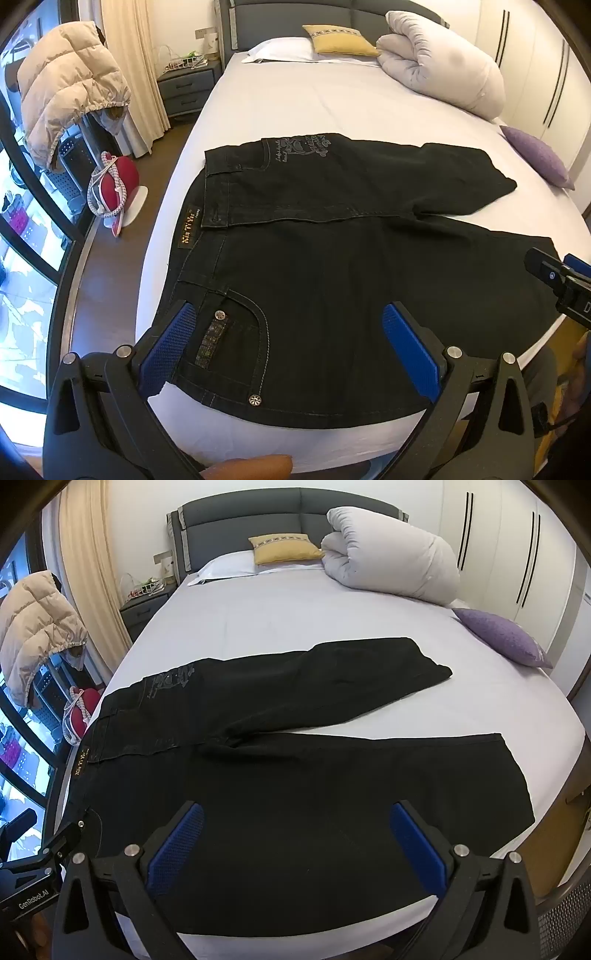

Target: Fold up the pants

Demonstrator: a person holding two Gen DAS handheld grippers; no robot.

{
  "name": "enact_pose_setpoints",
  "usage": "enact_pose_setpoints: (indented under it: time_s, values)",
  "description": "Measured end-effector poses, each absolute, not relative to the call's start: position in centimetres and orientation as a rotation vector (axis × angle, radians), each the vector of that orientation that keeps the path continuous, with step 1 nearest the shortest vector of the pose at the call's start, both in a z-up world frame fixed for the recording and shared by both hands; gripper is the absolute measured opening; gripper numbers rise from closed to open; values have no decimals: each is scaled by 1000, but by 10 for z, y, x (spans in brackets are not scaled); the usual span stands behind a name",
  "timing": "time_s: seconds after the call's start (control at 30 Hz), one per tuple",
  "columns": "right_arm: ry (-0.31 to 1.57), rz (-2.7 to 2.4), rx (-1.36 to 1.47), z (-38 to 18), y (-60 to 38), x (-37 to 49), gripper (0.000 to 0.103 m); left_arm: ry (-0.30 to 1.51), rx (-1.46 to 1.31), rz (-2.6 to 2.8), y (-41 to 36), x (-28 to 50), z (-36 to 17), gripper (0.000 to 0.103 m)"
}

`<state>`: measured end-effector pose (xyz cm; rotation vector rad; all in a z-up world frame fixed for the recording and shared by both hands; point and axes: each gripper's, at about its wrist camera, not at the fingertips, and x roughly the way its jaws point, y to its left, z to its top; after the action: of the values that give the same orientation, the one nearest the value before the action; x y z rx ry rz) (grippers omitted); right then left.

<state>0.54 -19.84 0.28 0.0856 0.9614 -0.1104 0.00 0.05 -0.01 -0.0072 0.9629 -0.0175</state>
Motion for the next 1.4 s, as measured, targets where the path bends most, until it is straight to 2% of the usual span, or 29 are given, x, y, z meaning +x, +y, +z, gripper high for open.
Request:
enact_pose_setpoints:
  time_s: [1.4]
  values:
    - [974, -110, 77, -1, -194, 1, 103, 970, -5, -24, -2, -2, -1, 103]
